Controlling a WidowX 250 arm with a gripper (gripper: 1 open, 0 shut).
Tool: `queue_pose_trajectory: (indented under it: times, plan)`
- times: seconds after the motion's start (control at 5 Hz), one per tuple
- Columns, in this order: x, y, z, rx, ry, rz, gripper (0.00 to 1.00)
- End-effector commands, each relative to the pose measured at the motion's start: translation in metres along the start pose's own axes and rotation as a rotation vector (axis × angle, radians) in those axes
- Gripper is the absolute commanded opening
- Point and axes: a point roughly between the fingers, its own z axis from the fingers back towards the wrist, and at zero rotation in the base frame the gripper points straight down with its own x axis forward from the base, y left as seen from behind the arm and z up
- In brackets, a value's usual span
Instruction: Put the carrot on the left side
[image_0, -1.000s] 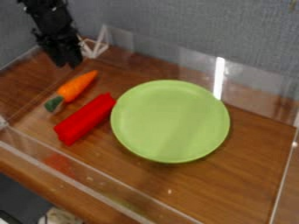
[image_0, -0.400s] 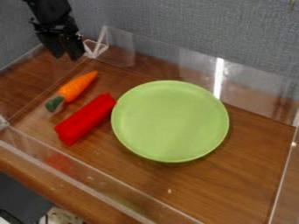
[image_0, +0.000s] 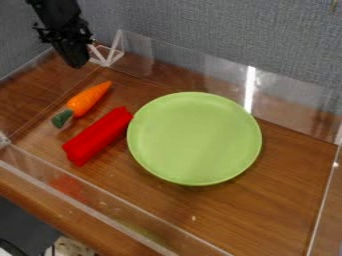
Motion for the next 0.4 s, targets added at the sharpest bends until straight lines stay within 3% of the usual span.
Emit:
queue_pose_trajectory:
  times: [0.0, 0.2]
  plan:
    - [0.0012, 0.0186, 0.0098, 0.018, -0.058, 0.034, 1.00]
    - [-0.0040, 0.0157, 0.0079, 0.041, -0.066, 0.042, 0.00]
